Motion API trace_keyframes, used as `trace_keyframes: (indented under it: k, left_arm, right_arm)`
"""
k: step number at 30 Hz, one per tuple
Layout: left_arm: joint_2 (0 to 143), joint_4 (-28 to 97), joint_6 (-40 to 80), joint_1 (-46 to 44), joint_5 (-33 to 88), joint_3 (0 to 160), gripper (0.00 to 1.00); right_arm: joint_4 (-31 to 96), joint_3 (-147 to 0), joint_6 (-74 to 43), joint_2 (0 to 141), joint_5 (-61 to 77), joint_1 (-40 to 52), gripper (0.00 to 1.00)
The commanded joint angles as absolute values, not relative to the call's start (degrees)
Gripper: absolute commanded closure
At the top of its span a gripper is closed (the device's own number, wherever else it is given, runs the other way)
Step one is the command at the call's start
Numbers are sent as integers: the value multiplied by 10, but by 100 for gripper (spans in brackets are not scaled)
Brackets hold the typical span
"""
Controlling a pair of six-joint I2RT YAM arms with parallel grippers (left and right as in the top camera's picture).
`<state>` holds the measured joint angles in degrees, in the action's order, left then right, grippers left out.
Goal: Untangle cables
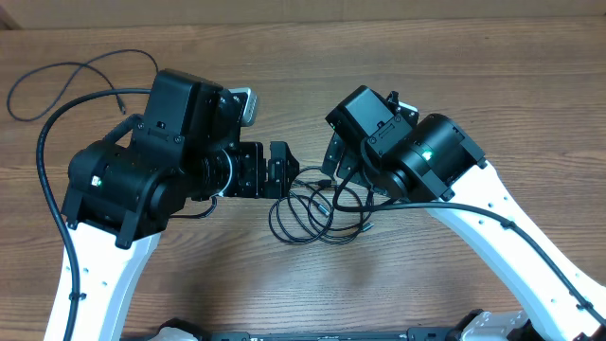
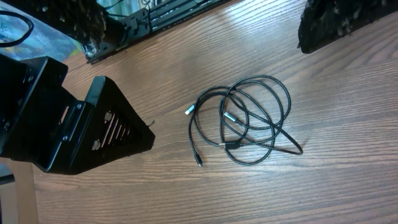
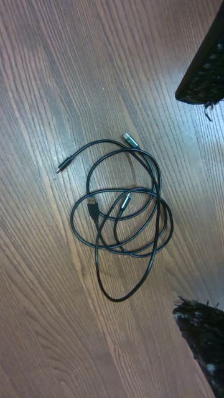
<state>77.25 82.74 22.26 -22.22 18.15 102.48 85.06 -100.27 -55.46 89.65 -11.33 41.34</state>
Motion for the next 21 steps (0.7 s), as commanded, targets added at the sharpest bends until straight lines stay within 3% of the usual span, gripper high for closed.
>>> trace_keyframes:
  k: [1,21]
  left_arm:
    - [776,827,214,-225,174,1029,0]
    - [776,827,214,-225,174,1029,1]
  right_arm:
    - [854,-1001,-552,896,-114,414,0]
    - [862,-1001,-552,896,-115,414,0]
